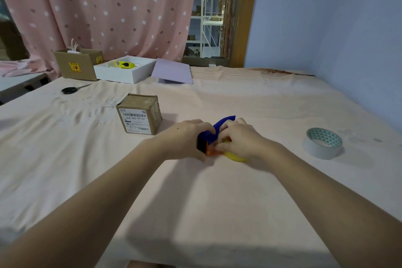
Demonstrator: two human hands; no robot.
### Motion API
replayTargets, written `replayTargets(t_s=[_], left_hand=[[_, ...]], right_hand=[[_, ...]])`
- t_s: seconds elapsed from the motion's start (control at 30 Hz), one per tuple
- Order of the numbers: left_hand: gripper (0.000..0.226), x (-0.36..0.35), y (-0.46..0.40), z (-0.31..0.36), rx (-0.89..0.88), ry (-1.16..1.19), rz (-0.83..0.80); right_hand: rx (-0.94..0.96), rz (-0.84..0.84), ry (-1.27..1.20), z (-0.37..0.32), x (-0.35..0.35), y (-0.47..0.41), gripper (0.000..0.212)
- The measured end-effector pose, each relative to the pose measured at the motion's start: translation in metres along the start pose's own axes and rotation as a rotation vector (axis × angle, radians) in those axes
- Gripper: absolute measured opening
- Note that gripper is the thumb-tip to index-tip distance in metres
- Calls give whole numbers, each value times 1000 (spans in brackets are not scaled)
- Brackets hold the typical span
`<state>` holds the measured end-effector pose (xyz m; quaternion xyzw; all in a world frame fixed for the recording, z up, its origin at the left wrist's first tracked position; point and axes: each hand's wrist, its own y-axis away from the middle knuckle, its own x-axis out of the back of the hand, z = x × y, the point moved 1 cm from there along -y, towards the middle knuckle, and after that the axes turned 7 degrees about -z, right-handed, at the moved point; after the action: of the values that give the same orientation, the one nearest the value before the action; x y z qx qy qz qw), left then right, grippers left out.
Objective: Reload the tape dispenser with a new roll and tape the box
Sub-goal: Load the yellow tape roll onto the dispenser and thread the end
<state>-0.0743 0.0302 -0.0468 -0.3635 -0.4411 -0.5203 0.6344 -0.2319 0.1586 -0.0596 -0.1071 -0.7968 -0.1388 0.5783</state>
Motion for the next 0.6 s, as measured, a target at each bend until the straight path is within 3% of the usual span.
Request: replayTargets(t_s=[0.07,0.23,0.37,0.6], left_hand=[[72,-4,5,-5,58,48,42],[58,-25,9,-8,130,187,136],[52,-36,8,-5,156,283,201],[35,-48,14,-15,249,465,356]], right_hand=[[21,9,30,0,0,2,14],[-4,18,44,-2,-4,1,13],[-16,47,54,-5,-4,1,25],[-14,58,12,-6,-9,1,15]])
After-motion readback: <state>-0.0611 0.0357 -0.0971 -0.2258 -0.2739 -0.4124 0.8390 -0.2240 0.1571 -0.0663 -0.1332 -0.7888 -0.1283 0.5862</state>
